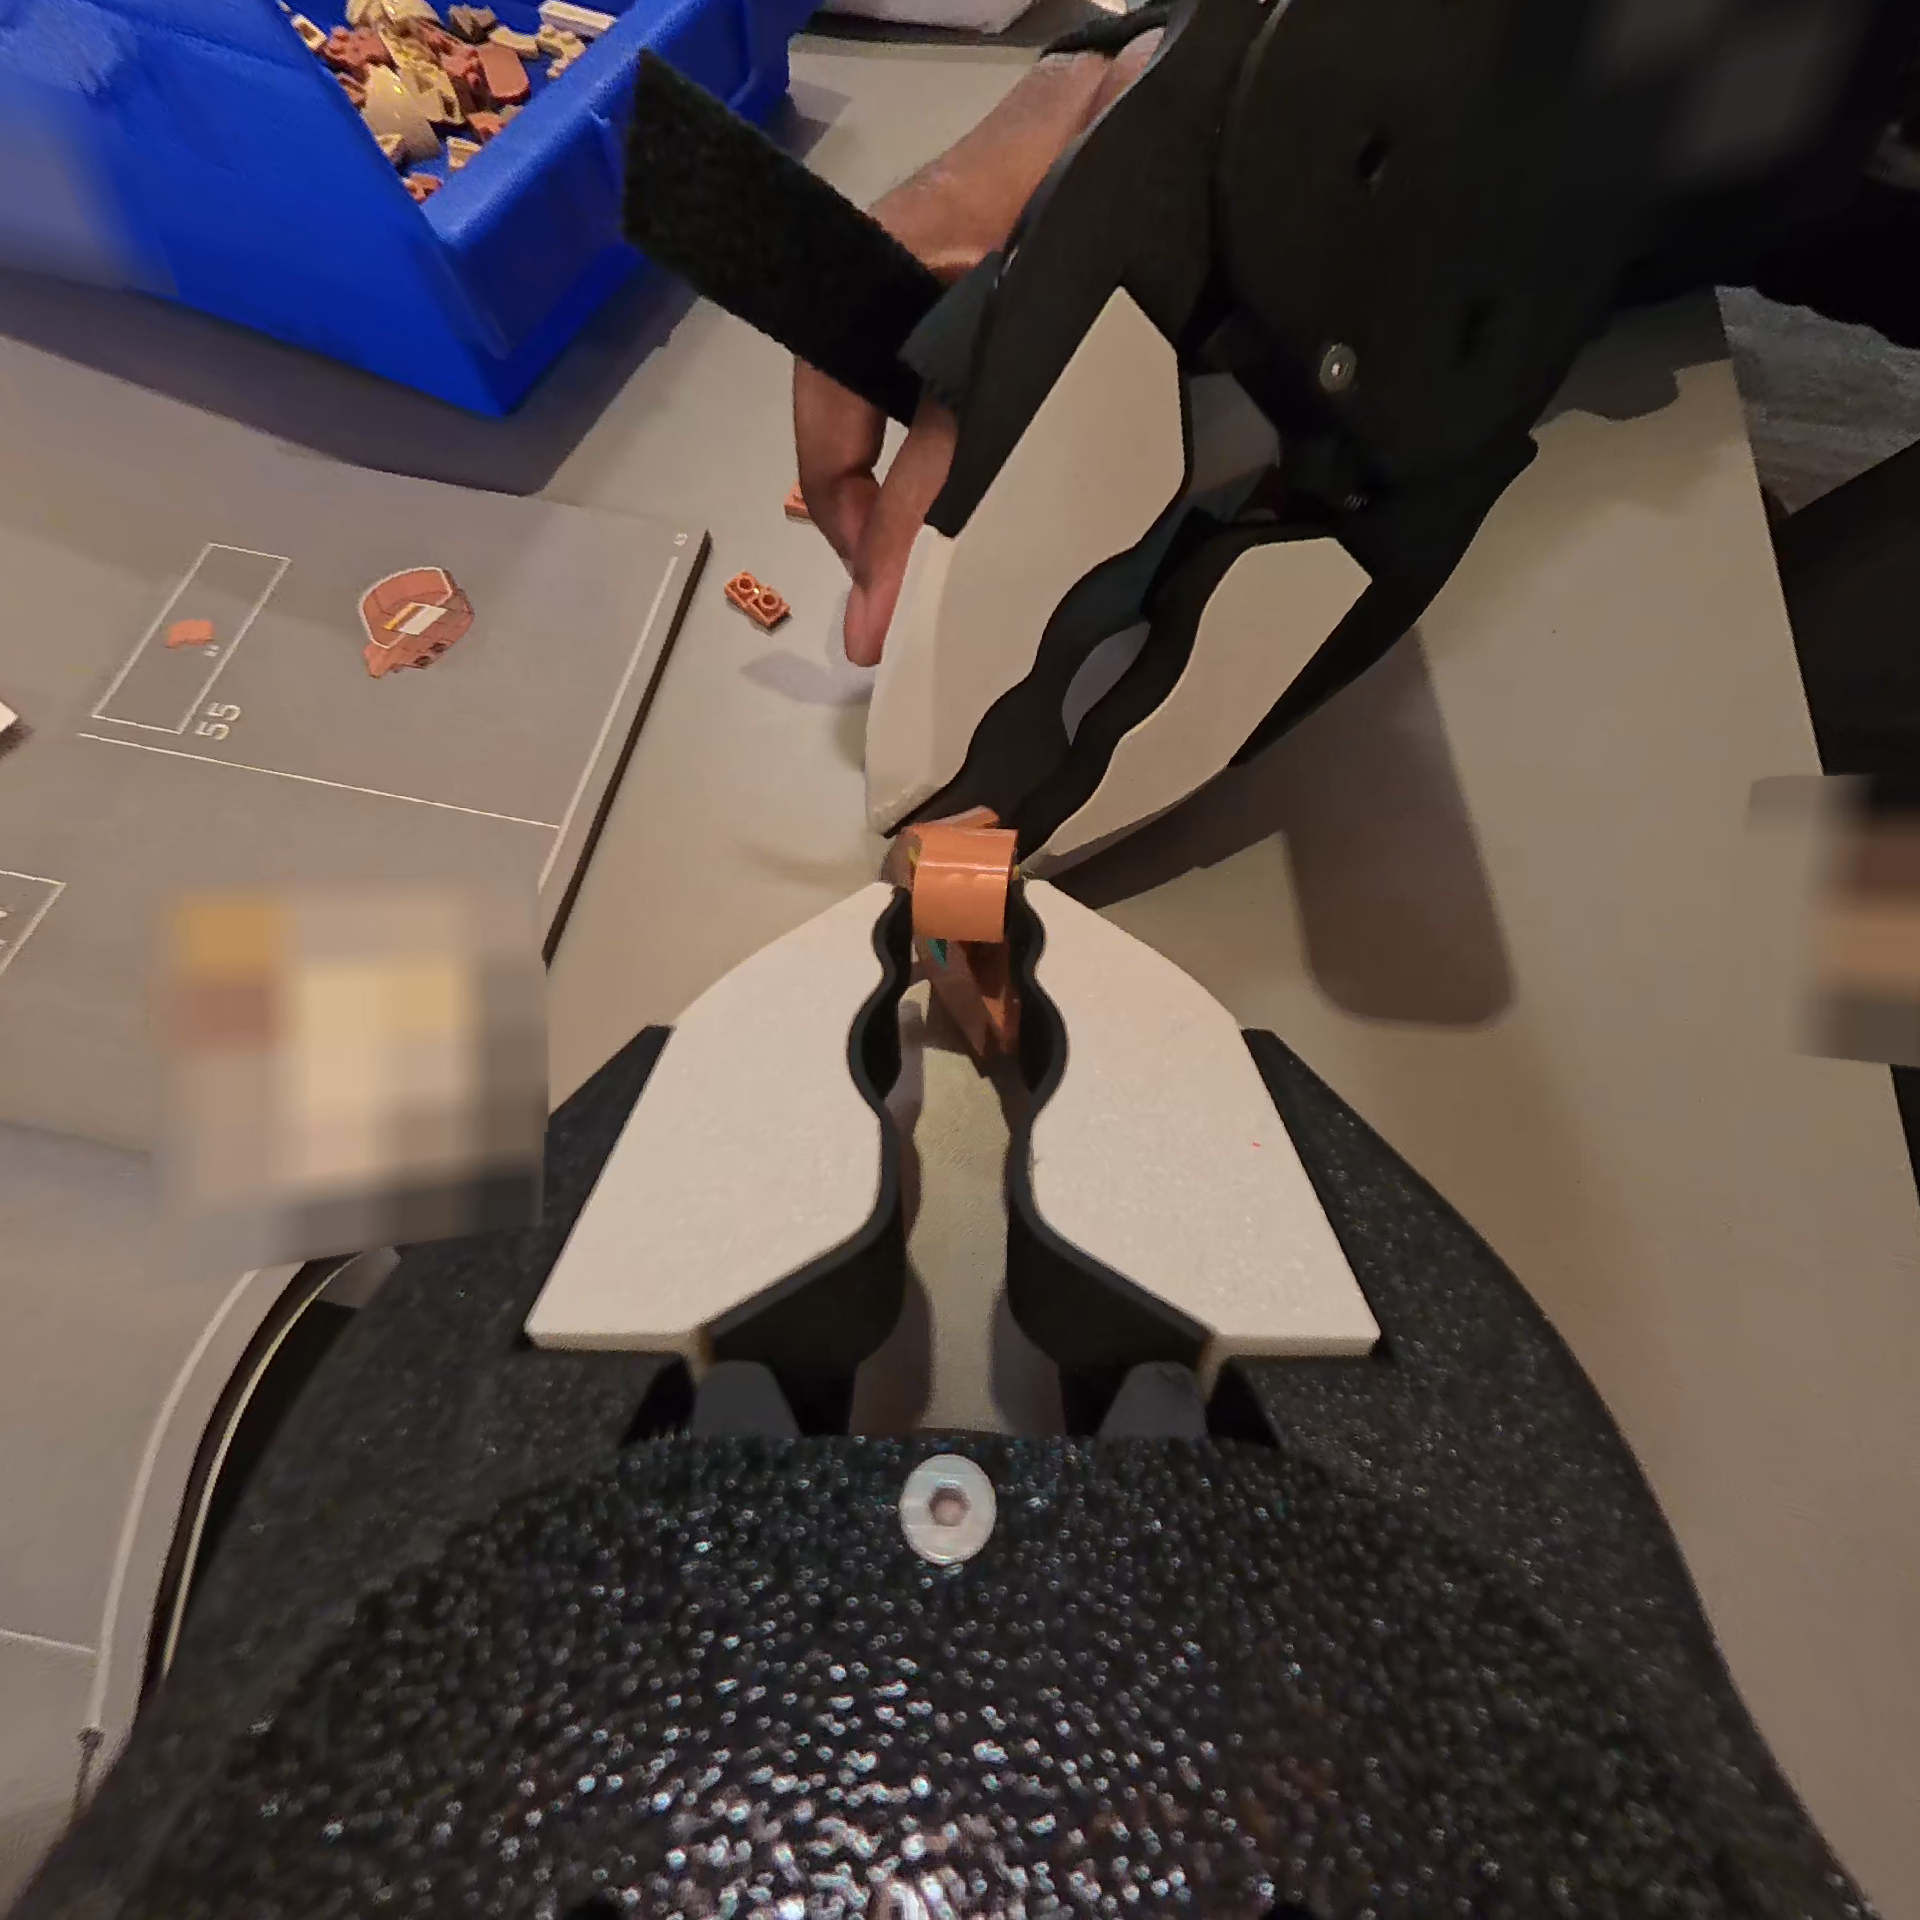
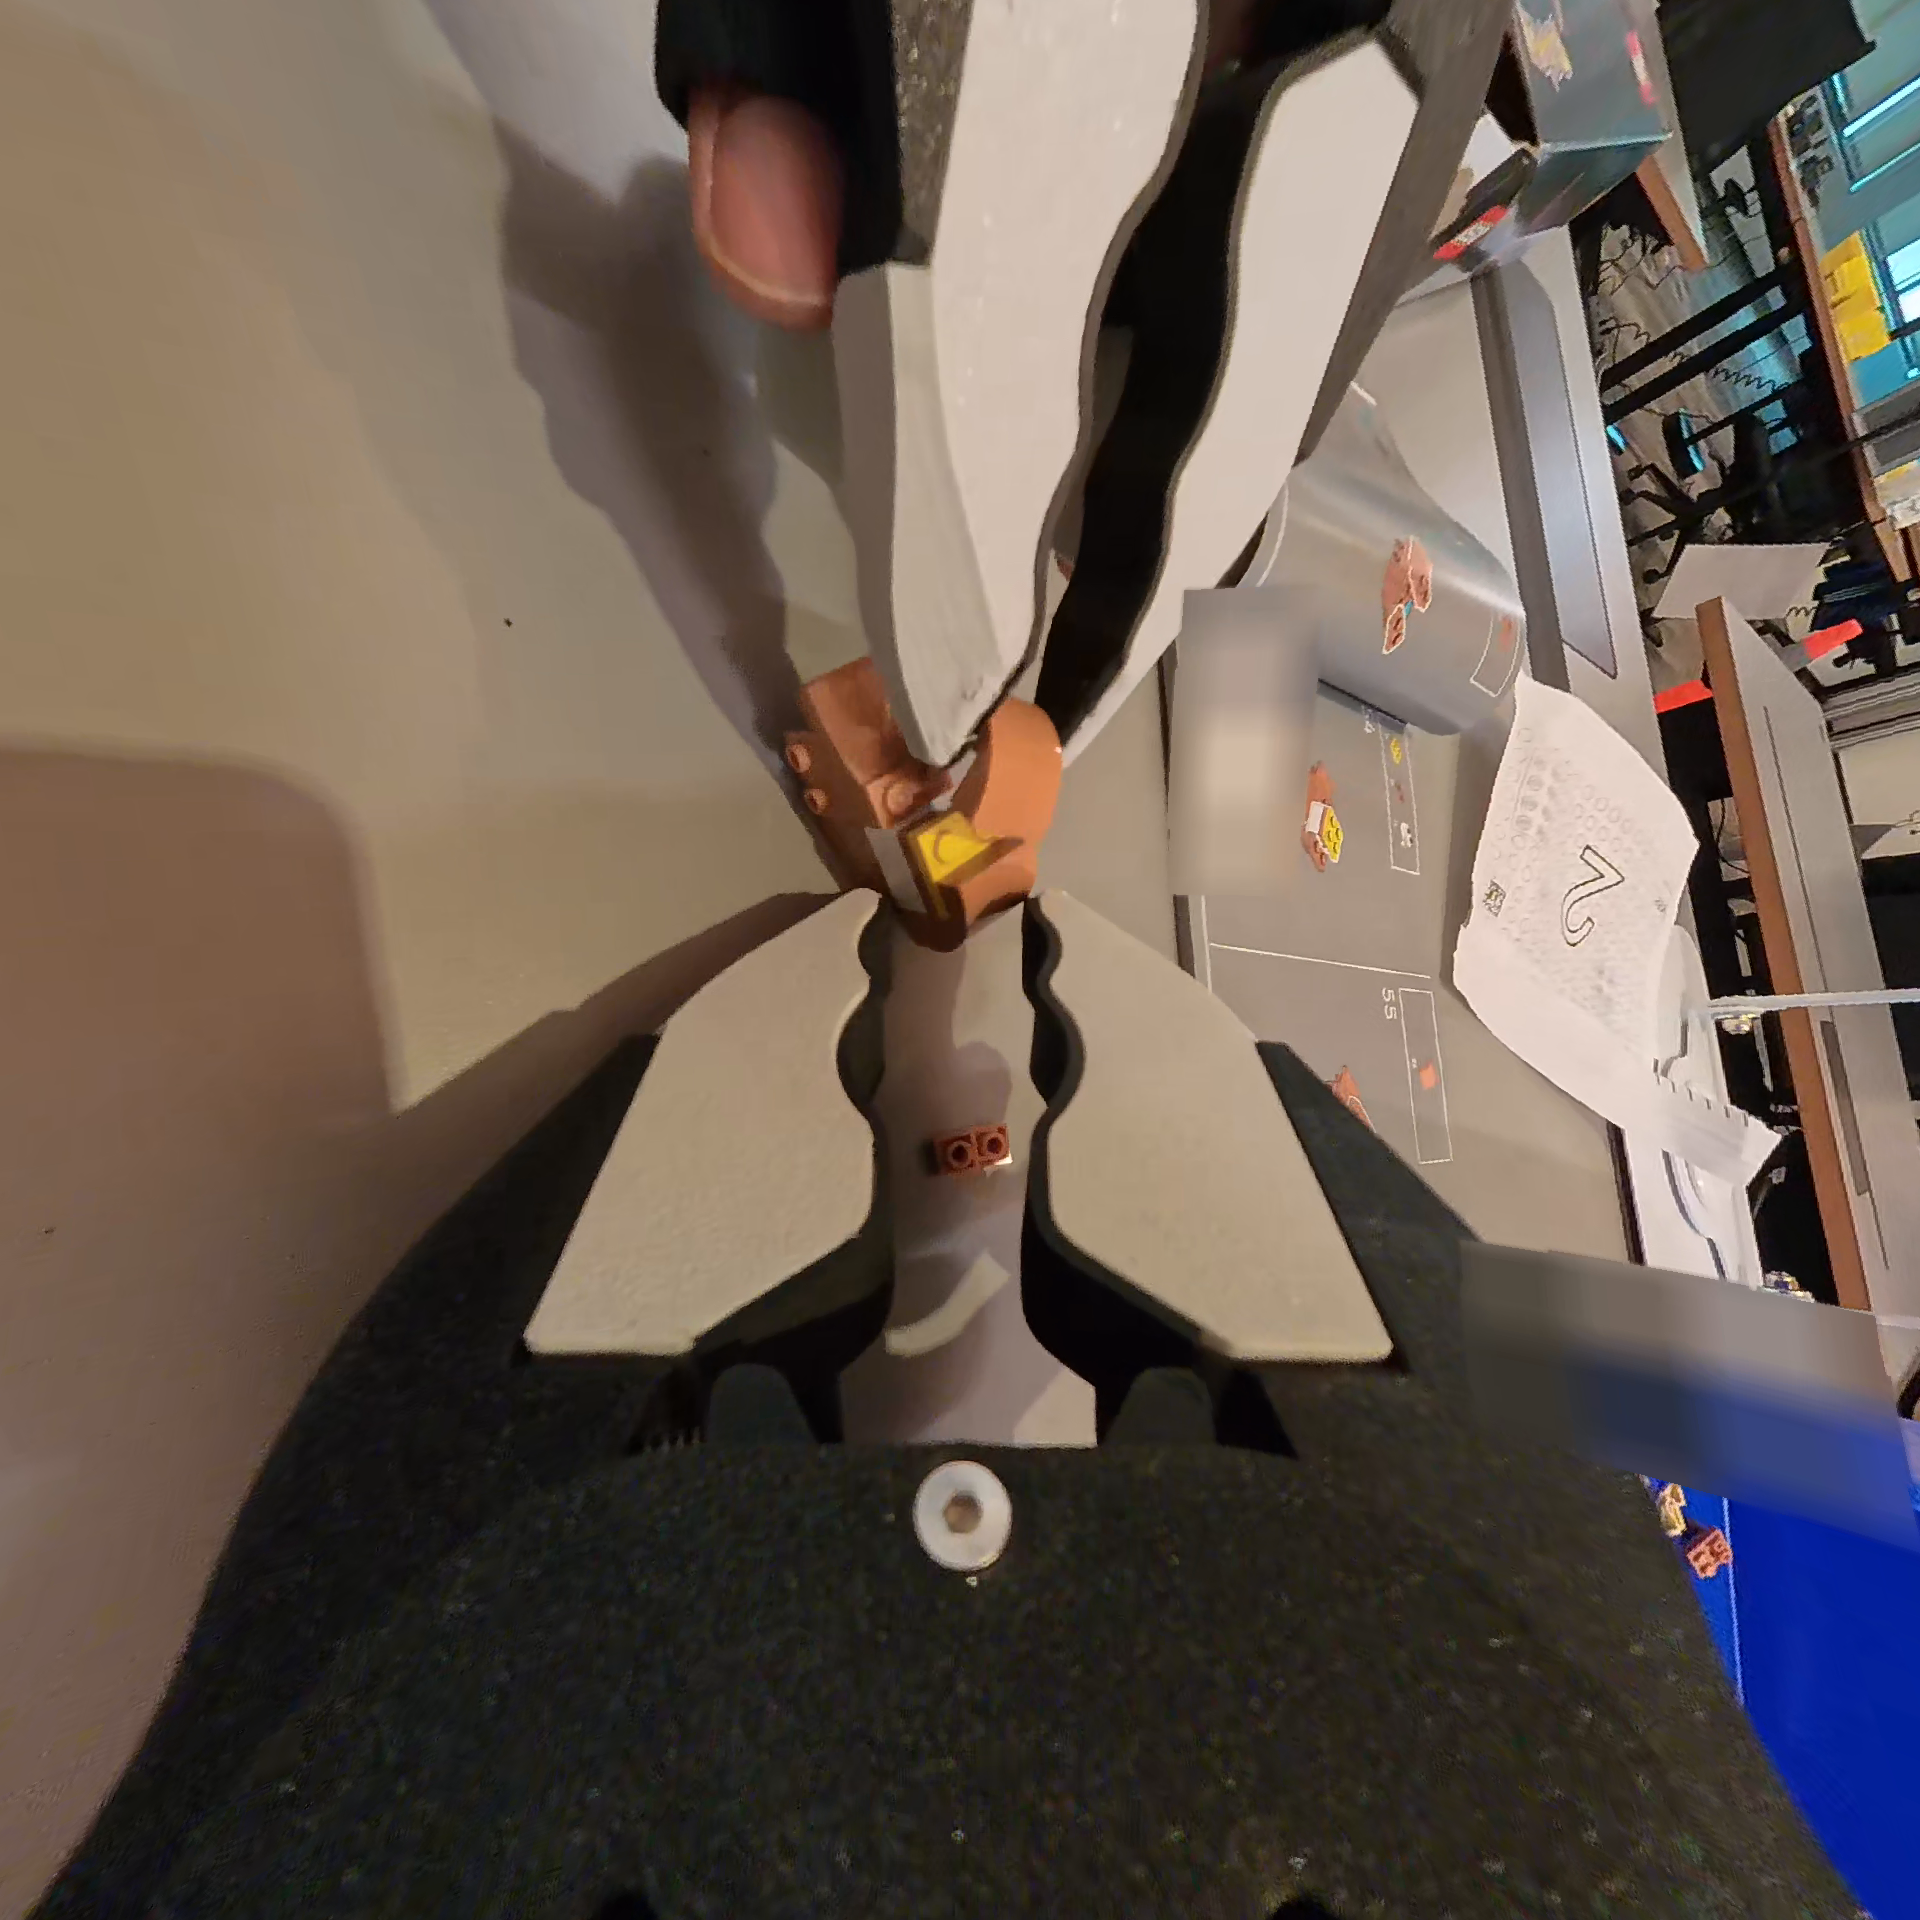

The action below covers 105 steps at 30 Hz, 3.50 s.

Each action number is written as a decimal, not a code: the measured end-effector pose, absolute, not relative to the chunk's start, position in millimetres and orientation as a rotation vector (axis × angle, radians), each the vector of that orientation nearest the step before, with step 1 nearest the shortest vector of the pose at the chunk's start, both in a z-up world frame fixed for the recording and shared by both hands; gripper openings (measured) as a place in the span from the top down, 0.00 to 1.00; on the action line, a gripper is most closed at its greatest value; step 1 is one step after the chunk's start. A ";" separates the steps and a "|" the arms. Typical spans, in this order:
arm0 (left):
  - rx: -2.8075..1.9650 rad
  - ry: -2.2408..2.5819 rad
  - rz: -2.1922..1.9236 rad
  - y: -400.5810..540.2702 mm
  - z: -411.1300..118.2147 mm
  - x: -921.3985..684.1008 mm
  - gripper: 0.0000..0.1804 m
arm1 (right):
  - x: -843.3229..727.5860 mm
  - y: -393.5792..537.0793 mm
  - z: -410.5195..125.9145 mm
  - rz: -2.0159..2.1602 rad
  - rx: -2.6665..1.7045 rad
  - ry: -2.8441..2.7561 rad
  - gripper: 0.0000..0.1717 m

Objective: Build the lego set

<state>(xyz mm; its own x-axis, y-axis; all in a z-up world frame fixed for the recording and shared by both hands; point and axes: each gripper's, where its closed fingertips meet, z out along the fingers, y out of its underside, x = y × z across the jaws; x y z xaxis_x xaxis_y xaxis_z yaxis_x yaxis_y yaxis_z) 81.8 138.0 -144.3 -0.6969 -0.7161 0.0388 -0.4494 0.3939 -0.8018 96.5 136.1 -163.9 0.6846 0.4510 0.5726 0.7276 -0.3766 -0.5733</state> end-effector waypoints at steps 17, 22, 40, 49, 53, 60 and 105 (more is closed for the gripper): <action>-0.970 2.237 -1.236 131.1 -135.3 93.9 0.91 | 105.8 121.3 -153.0 -0.392 -2.094 -0.668 0.89; -1.002 2.249 -1.221 136.3 -142.5 94.6 0.91 | 106.1 117.4 -164.8 -0.371 -2.154 -0.716 0.89; -1.004 2.218 -1.182 149.0 -129.6 91.1 0.91 | 98.8 116.4 -164.0 -0.455 -2.041 -1.053 0.77; -1.010 2.220 -1.182 158.8 -124.0 85.5 0.91 | 78.6 116.5 -159.0 -0.428 -1.994 -1.092 0.75; -0.959 2.256 -1.153 157.6 -125.4 80.7 0.91 | 77.3 115.8 -164.1 -0.293 -1.923 -1.213 0.76; -0.896 2.372 -1.159 152.4 -133.0 62.6 0.91 | 73.6 125.1 -166.1 -0.141 -1.913 -1.316 0.75; -0.461 2.317 -0.838 91.1 -154.1 49.9 0.91 | 70.4 89.6 -160.8 0.295 -2.673 -0.614 0.83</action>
